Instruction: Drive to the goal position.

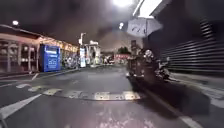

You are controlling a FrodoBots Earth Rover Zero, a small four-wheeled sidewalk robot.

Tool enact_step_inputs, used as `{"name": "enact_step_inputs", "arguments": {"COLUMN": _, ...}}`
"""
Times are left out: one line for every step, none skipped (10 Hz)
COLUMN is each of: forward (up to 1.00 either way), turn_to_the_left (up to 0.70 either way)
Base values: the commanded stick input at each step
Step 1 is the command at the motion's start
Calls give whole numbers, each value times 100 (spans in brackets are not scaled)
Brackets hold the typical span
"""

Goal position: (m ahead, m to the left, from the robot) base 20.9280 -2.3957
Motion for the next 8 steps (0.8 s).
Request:
{"name": "enact_step_inputs", "arguments": {"forward": 45, "turn_to_the_left": 0}}
{"name": "enact_step_inputs", "arguments": {"forward": 45, "turn_to_the_left": 0}}
{"name": "enact_step_inputs", "arguments": {"forward": 45, "turn_to_the_left": 0}}
{"name": "enact_step_inputs", "arguments": {"forward": 45, "turn_to_the_left": 0}}
{"name": "enact_step_inputs", "arguments": {"forward": 45, "turn_to_the_left": 0}}
{"name": "enact_step_inputs", "arguments": {"forward": 45, "turn_to_the_left": 0}}
{"name": "enact_step_inputs", "arguments": {"forward": 45, "turn_to_the_left": 0}}
{"name": "enact_step_inputs", "arguments": {"forward": 45, "turn_to_the_left": 0}}
